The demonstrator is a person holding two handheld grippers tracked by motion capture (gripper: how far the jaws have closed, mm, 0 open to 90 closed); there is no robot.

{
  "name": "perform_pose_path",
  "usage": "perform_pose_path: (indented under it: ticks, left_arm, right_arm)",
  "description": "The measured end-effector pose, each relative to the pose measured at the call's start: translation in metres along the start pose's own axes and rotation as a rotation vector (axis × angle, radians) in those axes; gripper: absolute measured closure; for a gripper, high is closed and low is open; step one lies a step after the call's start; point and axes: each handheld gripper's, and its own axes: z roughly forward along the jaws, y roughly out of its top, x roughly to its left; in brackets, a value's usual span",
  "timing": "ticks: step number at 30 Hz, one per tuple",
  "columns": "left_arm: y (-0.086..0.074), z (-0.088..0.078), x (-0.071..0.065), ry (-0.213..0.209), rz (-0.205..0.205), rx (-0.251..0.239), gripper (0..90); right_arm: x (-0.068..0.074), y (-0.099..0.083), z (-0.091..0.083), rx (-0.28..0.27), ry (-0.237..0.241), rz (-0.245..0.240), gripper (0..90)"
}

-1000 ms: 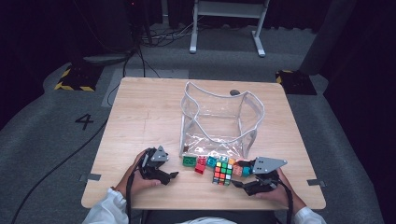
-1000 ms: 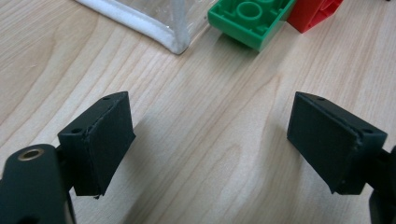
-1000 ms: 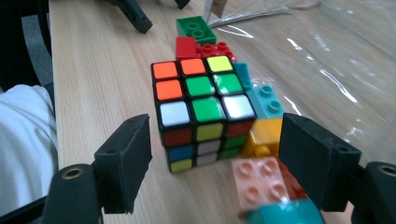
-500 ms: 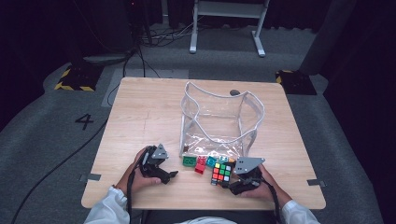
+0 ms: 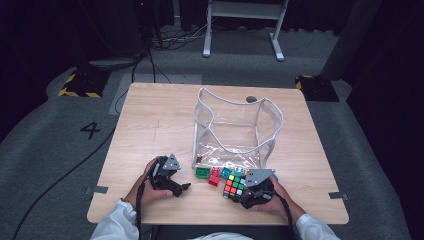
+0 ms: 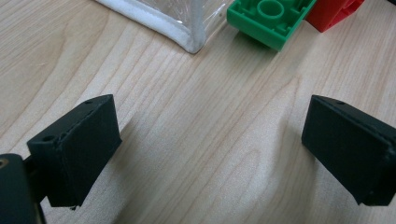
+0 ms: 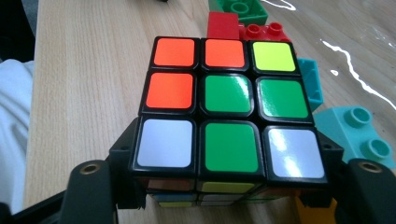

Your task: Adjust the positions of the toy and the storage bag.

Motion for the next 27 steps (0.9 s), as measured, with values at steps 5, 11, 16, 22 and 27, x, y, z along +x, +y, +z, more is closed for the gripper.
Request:
perform_pose_path:
  ticks: [5,11,16,22,27]
  left_arm:
    - [0.000,0.000,0.000,0.000,-0.001,0.001,4.4]
    - [0.000,0.000,0.000,-0.001,0.001,-0.001,4.4]
    - [0.000,0.000,0.000,-0.001,0.001,0.000,4.4]
    - [0.000,0.000,0.000,-0.001,0.001,0.000,4.4]
    - [0.000,0.000,0.000,0.000,0.000,0.001,4.4]
  right_arm:
    - [-0.003,-0.004,-0.007,0.000,0.009,-0.005,33.6]
    - [-0.005,-0.007,-0.025,-0.031,0.002,0.004,33.7]
    - [-0.003,-0.009,-0.038,-0.034,0.002,0.023,33.7]
    - [-0.004,-0.014,-0.052,-0.052,0.000,0.026,33.7]
    - [-0.006,-0.018,-0.064,-0.046,-0.029,0.042,33.7]
